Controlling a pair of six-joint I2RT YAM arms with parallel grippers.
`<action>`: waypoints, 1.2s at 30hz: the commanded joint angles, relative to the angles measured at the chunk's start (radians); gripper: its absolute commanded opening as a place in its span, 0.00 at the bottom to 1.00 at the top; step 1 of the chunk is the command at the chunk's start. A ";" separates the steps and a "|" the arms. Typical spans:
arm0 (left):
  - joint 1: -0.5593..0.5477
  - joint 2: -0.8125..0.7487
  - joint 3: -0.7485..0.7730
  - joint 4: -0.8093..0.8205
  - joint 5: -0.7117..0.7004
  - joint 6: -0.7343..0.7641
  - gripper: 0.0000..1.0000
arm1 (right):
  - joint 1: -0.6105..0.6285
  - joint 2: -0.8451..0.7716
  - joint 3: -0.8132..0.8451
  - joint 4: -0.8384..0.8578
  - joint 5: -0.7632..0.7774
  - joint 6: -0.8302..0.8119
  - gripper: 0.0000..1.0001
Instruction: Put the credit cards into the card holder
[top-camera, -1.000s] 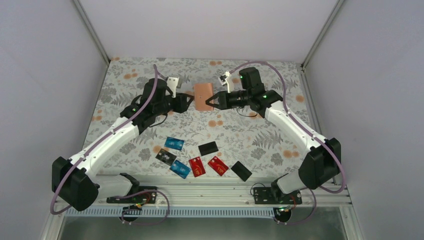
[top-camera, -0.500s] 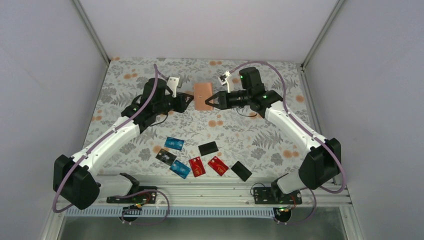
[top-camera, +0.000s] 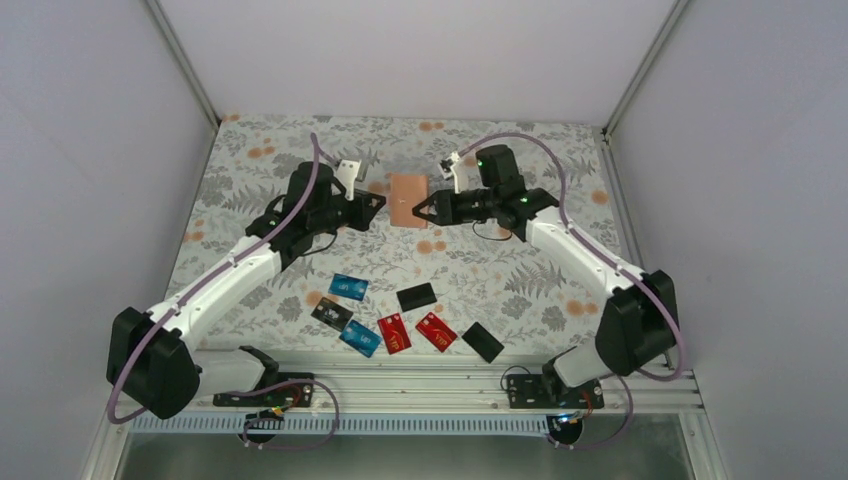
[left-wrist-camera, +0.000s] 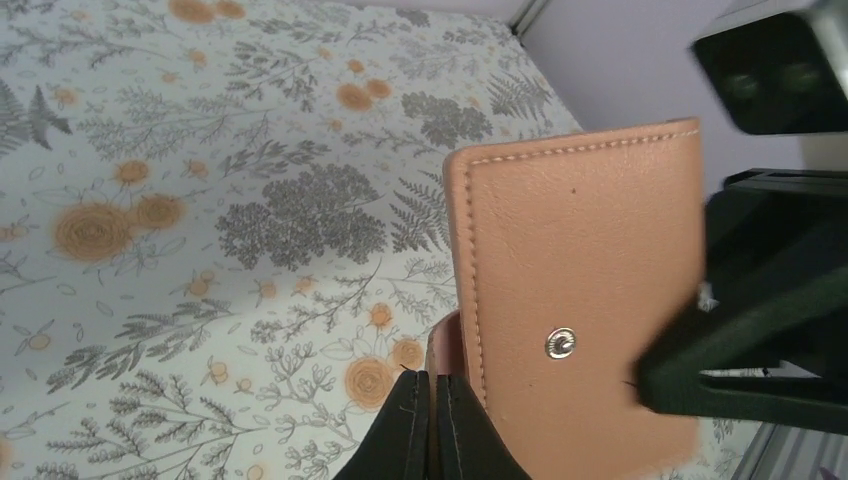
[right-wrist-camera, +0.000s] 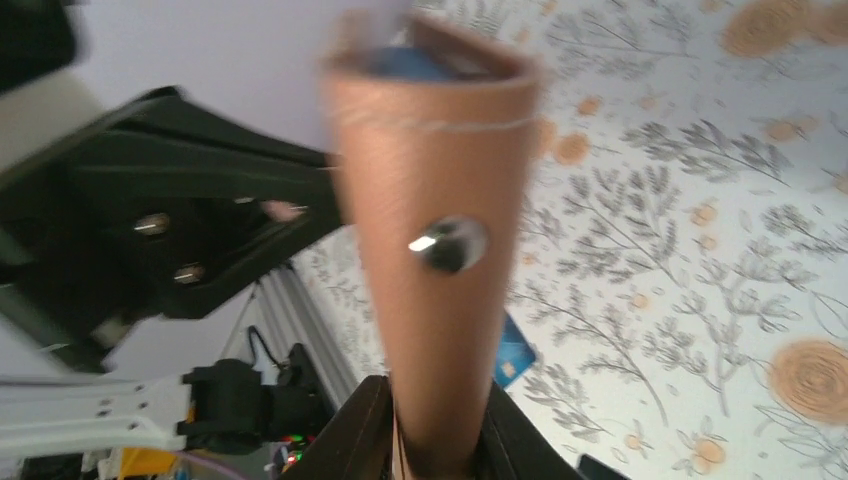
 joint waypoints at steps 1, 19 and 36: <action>0.013 0.022 -0.046 0.018 -0.017 0.002 0.02 | -0.011 0.101 -0.062 0.049 0.075 0.025 0.20; 0.016 0.273 -0.112 0.136 -0.074 -0.009 0.02 | -0.026 0.484 0.028 -0.050 0.246 -0.031 0.58; 0.015 0.278 -0.073 0.067 -0.057 0.045 0.02 | -0.017 0.427 0.111 -0.056 0.186 -0.085 0.75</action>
